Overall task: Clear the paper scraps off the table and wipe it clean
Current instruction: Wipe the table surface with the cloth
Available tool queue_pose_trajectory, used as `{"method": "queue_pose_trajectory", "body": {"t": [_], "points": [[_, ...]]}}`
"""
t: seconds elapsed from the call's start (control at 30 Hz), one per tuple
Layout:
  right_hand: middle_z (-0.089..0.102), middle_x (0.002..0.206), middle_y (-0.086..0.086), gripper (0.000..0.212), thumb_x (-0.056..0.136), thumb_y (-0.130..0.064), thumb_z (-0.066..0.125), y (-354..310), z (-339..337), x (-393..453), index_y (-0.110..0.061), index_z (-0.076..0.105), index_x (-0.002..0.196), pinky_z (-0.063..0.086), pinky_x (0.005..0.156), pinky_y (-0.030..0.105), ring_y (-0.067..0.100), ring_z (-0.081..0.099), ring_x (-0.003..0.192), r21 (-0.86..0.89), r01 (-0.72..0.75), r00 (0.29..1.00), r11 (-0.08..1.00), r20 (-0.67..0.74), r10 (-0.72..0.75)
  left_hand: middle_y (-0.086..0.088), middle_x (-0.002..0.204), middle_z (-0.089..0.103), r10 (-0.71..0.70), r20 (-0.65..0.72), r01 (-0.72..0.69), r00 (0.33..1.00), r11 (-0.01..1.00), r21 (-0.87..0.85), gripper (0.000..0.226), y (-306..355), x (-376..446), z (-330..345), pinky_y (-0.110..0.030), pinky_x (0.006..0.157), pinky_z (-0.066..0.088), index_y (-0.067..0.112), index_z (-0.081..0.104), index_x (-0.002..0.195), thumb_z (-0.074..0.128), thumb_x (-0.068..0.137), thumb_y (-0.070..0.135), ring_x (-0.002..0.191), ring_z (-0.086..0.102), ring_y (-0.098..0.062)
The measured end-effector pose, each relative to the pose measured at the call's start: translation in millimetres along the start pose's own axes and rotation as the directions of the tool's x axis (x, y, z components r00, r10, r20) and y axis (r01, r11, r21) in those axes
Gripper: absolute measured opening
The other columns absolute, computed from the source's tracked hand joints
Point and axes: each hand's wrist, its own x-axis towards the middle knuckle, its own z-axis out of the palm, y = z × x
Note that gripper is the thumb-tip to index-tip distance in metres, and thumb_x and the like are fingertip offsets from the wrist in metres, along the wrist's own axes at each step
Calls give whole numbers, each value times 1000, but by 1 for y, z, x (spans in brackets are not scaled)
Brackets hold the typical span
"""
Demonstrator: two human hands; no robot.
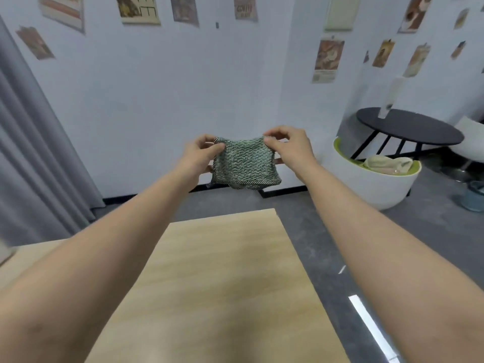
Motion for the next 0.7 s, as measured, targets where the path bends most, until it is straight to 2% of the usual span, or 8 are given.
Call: {"method": "queue_pose_trajectory", "body": {"t": [0.17,0.3,0.43,0.6,0.7], "points": [[59,79,-10,7,85,-15,66,68,16,28,-16,68,91,57,67,35,13,58,80,-21,-93,989,995,116,95,-1,87,54,-157,-73,157,985,988,-5,16,-62,21,15,-28,58,43,21,54,77,60,90,14,72,54,-16],[57,74,-10,8,85,-12,65,130,27,32,-14,68,92,56,53,24,8,56,71,-43,-194,962,980,188,198,2,80,56,-315,-59,314,947,949,-25,14,-120,23,33,-30,61,49,18,56,78,61,89,13,69,55,-14],[59,76,-6,8,84,-10,65,195,35,22,-15,69,90,54,49,22,11,57,74,-46,-338,907,940,250,339,2,72,51,-464,-62,462,883,886,-45,18,-176,21,56,-29,58,50,16,52,75,60,90,9,62,50,-9],[58,89,4,12,88,-9,63,264,43,4,-8,68,99,54,52,28,17,56,82,-107,-465,828,879,299,474,-2,76,52,-610,-126,602,782,792,-96,19,-246,10,84,-31,60,50,16,52,75,59,90,8,67,52,-13],[56,80,-1,12,88,-8,62,298,48,0,-6,68,98,49,43,22,17,54,75,-129,-504,800,854,304,518,-4,83,54,-624,-155,617,766,781,-96,14,-276,11,94,-34,70,49,16,55,78,60,89,12,75,54,-17]]}}
